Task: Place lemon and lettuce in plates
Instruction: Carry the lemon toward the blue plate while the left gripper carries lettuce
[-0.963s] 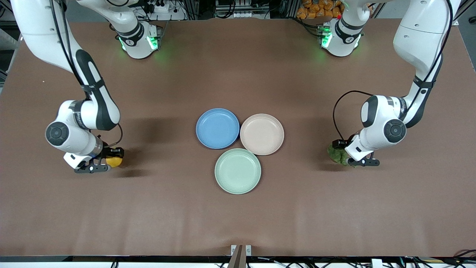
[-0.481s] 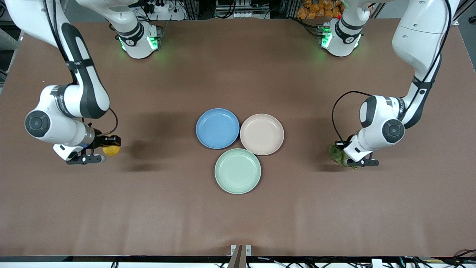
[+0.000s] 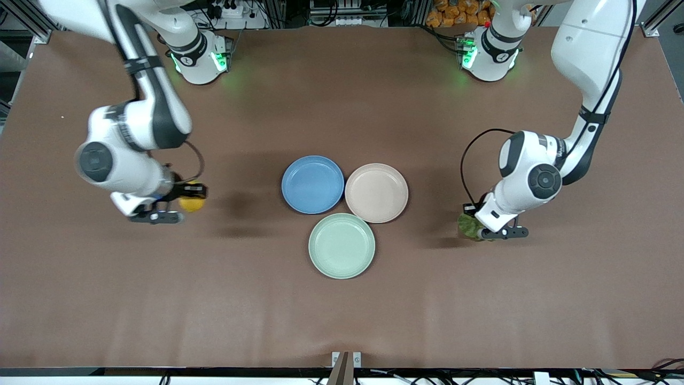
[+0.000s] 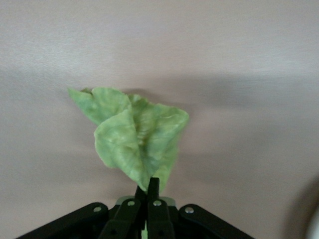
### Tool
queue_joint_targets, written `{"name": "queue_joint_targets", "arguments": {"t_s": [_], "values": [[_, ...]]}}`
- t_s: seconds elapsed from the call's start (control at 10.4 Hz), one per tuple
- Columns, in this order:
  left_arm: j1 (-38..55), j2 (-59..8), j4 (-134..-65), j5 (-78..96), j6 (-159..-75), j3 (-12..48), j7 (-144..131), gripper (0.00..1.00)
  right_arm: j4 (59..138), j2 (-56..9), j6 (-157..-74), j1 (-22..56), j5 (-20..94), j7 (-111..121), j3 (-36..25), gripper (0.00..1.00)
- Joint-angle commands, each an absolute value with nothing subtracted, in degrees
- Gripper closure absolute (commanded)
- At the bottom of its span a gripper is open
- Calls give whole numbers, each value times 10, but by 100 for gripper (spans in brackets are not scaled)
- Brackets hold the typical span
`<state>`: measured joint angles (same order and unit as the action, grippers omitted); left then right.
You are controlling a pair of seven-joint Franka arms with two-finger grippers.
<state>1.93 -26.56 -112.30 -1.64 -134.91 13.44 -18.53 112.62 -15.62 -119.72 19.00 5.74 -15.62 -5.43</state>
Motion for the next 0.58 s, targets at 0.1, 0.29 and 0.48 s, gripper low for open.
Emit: {"name": "queue_joint_targets", "arguments": {"t_s": [0.1, 0.29, 0.48], "values": [[21, -236, -1075, -25, -1266, 206, -355, 100, 1139, -160, -1238, 259, 68, -265, -57, 100], [44, -243, -1054, -25, -1266, 231, -443, 100, 1135, -167, -1245, 282, 88, -292, -57, 100], [87, -263, -1026, -25, -1266, 230, -518, 100, 1133, -180, -1267, 308, 122, -316, -58, 100]]}}
